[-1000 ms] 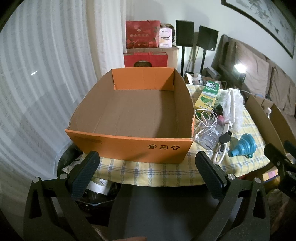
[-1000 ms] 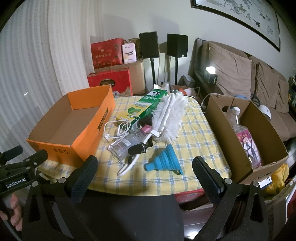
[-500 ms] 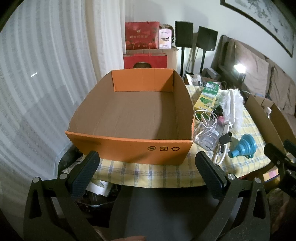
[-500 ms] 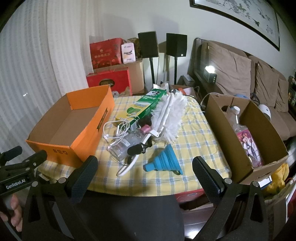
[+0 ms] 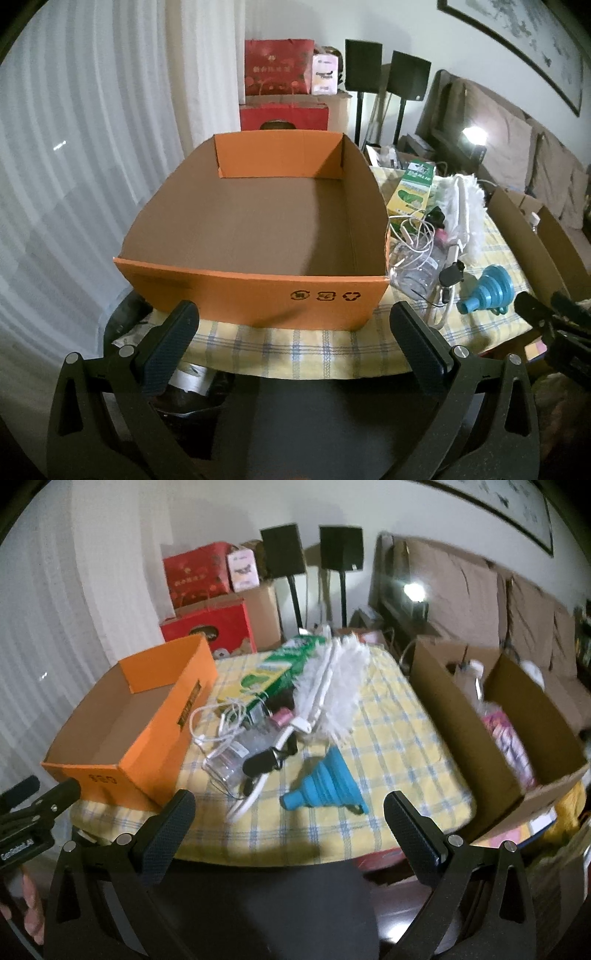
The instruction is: Organize objects
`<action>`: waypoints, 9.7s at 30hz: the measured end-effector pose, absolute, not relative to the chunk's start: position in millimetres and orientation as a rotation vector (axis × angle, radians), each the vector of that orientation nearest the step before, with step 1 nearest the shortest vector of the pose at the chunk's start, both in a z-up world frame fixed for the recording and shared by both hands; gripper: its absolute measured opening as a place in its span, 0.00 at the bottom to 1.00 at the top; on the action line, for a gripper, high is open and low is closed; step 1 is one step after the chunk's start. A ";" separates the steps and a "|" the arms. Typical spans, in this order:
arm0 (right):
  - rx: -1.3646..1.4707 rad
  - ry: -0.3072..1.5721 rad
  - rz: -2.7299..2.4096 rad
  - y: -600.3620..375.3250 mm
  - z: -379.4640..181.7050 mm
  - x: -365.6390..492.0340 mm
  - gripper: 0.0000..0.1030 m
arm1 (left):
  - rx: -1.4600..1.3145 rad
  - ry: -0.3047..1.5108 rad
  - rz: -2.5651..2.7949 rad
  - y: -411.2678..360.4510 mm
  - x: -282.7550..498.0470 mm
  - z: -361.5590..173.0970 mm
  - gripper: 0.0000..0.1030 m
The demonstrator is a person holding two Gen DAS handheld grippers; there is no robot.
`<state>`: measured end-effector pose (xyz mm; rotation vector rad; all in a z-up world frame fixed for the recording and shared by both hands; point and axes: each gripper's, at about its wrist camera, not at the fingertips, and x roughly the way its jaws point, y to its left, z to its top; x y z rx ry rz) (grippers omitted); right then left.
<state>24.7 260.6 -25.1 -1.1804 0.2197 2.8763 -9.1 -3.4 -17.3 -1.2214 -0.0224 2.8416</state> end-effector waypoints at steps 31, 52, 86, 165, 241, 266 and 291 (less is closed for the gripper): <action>-1.336 0.465 2.690 315.7 -96.0 -27.5 0.83 | -1.141 0.081 2.556 98.4 -74.7 -13.4 1.00; -1.328 0.414 2.768 312.3 -90.3 -36.8 0.61 | -1.202 0.134 2.400 139.8 -109.1 -26.9 1.00; -1.303 0.561 2.754 357.3 -81.2 -27.3 0.38 | -1.190 0.514 2.303 190.4 -97.1 -81.3 0.27; -1.355 0.407 2.728 348.9 -95.5 -28.4 0.61 | -1.201 0.382 2.280 118.1 -49.2 -75.9 0.39; -1.229 0.220 3.188 166.9 17.7 -73.4 0.60 | -1.057 -0.048 2.716 -78.0 -93.0 28.9 0.20; -1.395 0.095 3.152 100.1 -37.3 -99.2 0.64 | -1.178 -0.074 2.775 -106.0 -113.9 -9.7 0.52; -1.110 0.082 3.132 156.5 1.8 -68.9 1.00 | -1.067 -0.145 2.776 -101.5 -98.7 12.0 0.99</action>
